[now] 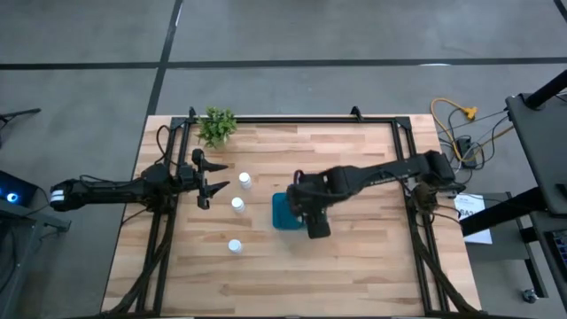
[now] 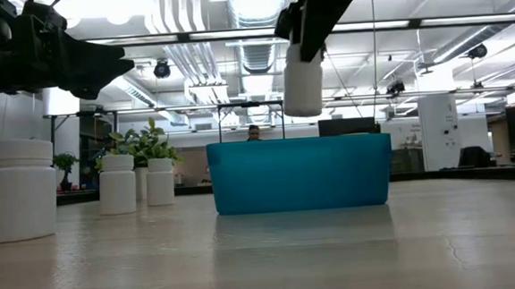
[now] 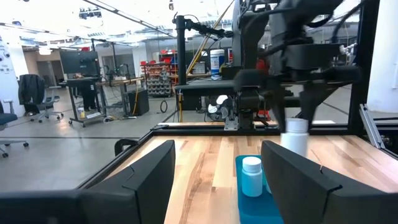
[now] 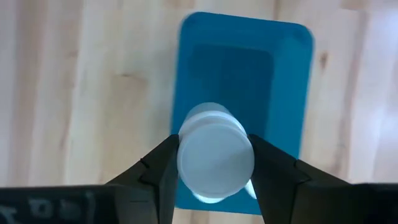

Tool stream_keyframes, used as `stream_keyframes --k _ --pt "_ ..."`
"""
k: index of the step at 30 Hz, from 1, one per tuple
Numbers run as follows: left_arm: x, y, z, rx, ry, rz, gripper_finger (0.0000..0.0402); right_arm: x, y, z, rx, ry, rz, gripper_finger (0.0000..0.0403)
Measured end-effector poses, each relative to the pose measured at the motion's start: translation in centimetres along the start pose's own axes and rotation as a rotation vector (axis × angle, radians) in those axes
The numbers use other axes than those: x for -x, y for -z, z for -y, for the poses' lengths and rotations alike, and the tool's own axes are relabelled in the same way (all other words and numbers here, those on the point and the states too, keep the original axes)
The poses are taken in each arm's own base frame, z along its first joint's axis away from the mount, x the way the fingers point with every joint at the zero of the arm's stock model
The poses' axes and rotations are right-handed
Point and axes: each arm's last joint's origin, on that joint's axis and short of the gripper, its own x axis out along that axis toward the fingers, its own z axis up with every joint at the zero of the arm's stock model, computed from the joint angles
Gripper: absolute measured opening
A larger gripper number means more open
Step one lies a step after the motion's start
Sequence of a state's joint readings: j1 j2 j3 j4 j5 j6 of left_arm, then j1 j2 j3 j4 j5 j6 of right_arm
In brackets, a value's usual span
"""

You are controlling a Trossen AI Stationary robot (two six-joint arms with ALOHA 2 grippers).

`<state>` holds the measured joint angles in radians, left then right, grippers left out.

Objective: Pick and place pill bottles into a basket
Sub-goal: Put the white pill bottle into the blue bin

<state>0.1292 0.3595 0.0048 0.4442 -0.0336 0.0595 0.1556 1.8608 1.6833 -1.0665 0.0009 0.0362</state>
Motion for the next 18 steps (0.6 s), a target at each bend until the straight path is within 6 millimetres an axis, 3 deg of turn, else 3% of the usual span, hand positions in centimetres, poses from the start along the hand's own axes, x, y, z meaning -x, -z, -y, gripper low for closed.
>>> stream_keyframes --k 10,18 --pt "0.0 0.0 0.0 0.0 0.0 0.0 0.0222 -0.2 -0.1 2.7 -0.009 0.051 0.004 0.015" --pt "0.0 0.0 0.0 0.0 0.0 0.0 0.0222 -3.2 -0.4 3.6 -0.013 0.054 -0.069 0.015"
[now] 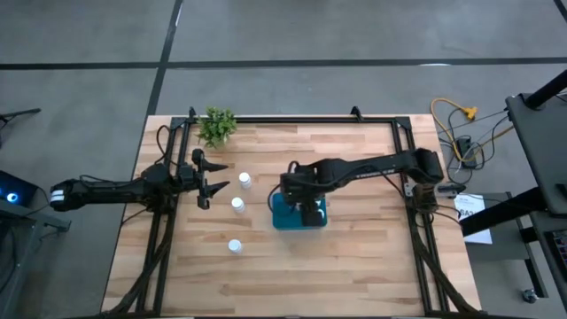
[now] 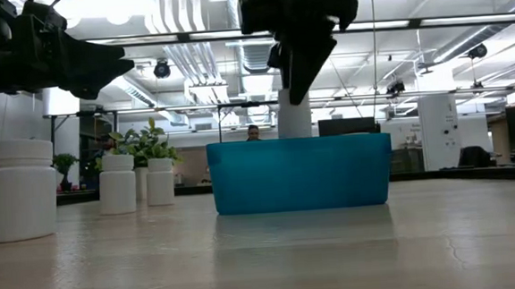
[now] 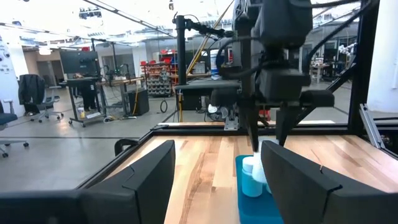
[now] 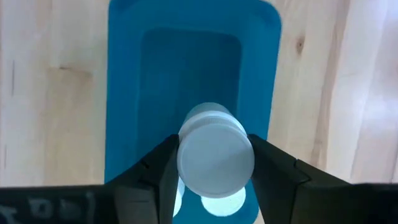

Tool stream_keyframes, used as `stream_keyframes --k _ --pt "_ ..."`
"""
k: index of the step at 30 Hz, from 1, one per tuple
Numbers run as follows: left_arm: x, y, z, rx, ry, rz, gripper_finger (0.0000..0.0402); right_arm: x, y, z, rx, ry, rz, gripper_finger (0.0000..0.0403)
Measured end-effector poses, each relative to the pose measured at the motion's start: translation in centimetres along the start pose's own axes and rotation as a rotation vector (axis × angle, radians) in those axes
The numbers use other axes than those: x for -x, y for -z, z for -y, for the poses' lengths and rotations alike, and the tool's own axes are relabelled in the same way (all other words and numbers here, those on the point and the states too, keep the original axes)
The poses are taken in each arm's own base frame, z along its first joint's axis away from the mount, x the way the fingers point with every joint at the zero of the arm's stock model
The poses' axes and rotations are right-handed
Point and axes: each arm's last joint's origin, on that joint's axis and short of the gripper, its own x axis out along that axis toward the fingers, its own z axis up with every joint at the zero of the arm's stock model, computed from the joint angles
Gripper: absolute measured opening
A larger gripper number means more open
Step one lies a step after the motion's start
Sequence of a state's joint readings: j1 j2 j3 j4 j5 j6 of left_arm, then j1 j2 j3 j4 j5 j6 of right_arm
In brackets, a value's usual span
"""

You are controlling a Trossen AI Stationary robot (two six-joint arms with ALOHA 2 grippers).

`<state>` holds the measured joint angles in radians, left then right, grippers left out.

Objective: Pick and place pill bottles into a basket
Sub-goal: Put the white pill bottle into the blue bin

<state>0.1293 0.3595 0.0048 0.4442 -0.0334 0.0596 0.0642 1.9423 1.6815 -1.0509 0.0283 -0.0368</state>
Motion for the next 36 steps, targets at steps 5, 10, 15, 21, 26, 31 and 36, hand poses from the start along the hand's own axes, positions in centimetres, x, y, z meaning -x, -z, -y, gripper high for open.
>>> stream_keyframes --k 5,10,15,21,26,31,36 --pt "0.0 0.0 0.0 0.0 0.0 0.0 0.0222 -1.1 -0.3 0.4 -0.003 0.001 -0.009 0.015" --pt "0.0 0.0 0.0 0.0 0.0 0.0 0.0222 -1.9 -0.6 0.6 0.009 0.004 -0.001 0.015" --pt "0.0 0.0 0.0 0.0 0.0 0.0 0.0222 -2.5 -0.5 0.8 0.007 0.005 -0.019 0.0151" --pt "0.0 0.0 0.0 0.0 0.0 0.0 0.0222 -3.3 0.0 1.3 -0.005 0.005 -0.035 0.0151" --pt "0.0 0.0 0.0 0.0 0.0 0.0 0.0222 -3.9 0.3 1.3 -0.006 0.004 -0.047 0.0151" --pt "0.0 0.0 0.0 0.0 0.0 0.0 0.0222 -4.3 0.5 1.2 -0.014 -0.003 -0.042 0.0151" --pt "0.0 0.0 0.0 0.0 0.0 0.0 0.0222 -4.3 0.4 1.4 -0.015 -0.001 -0.026 0.0151"
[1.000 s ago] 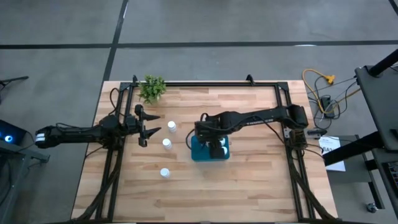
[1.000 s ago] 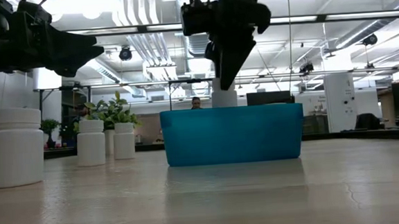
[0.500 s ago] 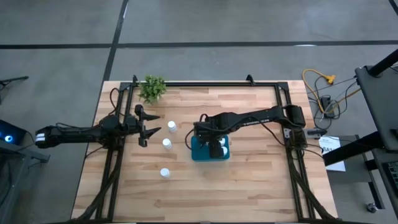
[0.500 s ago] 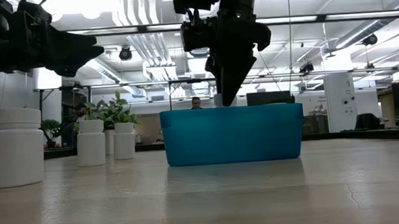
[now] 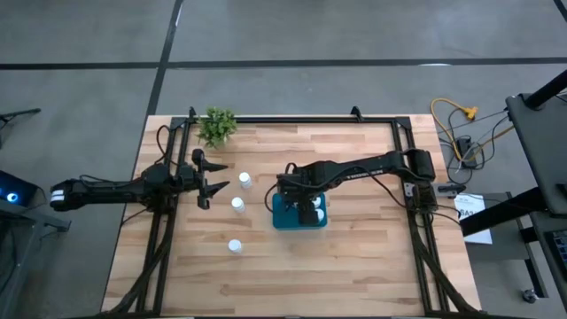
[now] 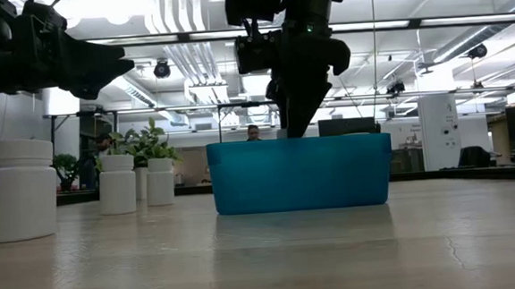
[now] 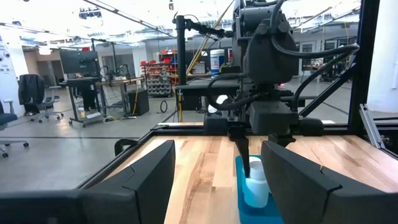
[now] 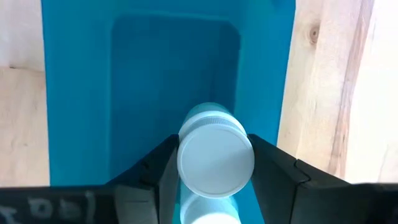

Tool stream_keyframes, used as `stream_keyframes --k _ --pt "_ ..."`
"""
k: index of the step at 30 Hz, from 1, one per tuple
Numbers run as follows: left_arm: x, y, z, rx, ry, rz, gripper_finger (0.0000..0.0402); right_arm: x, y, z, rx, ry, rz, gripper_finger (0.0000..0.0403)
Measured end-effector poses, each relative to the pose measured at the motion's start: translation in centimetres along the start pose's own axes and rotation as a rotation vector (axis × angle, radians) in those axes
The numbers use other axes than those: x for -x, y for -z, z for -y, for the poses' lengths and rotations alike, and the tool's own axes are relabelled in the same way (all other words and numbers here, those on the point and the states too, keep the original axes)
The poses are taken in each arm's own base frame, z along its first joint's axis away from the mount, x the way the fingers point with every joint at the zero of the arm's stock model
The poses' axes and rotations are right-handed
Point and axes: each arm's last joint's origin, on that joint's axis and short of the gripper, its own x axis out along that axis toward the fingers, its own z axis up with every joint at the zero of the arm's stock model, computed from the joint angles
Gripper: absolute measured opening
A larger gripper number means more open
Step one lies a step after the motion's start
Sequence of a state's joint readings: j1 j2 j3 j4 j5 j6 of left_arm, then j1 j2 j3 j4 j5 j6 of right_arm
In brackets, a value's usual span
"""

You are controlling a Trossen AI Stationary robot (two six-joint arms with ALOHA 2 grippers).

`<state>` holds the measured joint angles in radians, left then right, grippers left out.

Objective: Pick and place pill bottles into a basket
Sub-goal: Put the white pill bottle into the blue bin

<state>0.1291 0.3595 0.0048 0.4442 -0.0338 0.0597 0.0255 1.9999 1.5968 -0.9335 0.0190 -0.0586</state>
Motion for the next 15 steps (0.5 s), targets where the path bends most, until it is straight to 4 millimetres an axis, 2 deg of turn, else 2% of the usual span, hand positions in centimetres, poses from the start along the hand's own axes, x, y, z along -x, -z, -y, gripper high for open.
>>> stream_keyframes --k 15 --pt "0.0 0.0 0.0 0.0 0.0 0.0 0.0222 -1.3 1.1 0.1 -0.007 -0.002 -0.051 0.0151"
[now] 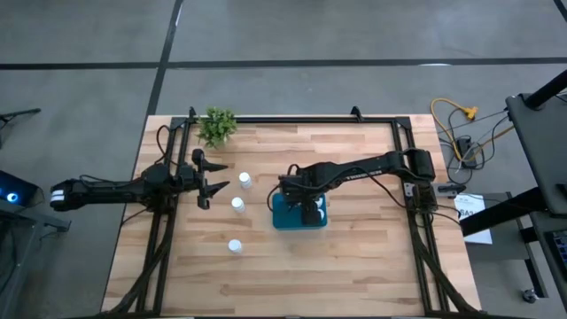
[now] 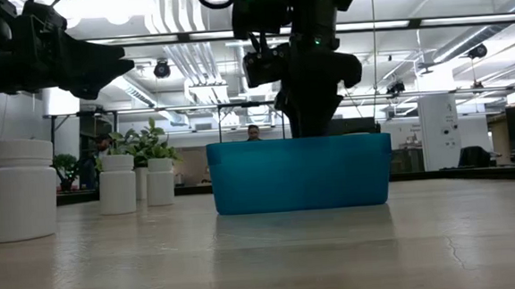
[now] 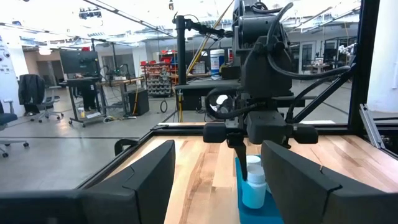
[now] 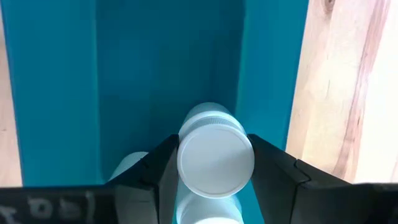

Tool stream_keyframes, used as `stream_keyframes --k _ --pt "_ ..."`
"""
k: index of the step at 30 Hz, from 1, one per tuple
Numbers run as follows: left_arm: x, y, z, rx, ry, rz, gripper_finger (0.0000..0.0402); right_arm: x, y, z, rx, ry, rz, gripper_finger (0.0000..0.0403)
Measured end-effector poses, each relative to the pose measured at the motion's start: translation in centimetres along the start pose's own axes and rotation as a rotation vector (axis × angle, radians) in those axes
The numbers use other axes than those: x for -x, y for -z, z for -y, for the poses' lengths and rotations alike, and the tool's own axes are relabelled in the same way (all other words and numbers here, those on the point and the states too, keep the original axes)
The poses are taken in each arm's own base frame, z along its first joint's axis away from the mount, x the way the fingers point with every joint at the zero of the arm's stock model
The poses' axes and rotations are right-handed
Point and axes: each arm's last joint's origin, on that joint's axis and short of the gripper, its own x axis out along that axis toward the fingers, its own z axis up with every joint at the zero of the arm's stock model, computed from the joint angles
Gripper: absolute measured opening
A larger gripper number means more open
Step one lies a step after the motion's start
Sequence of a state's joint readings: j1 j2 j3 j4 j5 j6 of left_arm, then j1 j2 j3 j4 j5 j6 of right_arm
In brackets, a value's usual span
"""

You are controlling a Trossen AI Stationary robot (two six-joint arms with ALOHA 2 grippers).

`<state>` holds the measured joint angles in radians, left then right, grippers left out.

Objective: Pick and place pill bottles into a basket
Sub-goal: Put the white pill bottle into the blue bin

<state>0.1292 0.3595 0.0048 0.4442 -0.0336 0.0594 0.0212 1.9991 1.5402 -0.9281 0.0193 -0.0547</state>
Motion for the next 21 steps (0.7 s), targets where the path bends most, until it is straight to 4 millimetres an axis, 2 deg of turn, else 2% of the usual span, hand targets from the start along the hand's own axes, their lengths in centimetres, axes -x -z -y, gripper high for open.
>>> stream_keyframes --k 21 --pt "0.0 0.0 0.0 0.0 0.0 0.0 0.0222 -0.22 -0.22 0.12 0.002 0.006 0.035 0.0182"
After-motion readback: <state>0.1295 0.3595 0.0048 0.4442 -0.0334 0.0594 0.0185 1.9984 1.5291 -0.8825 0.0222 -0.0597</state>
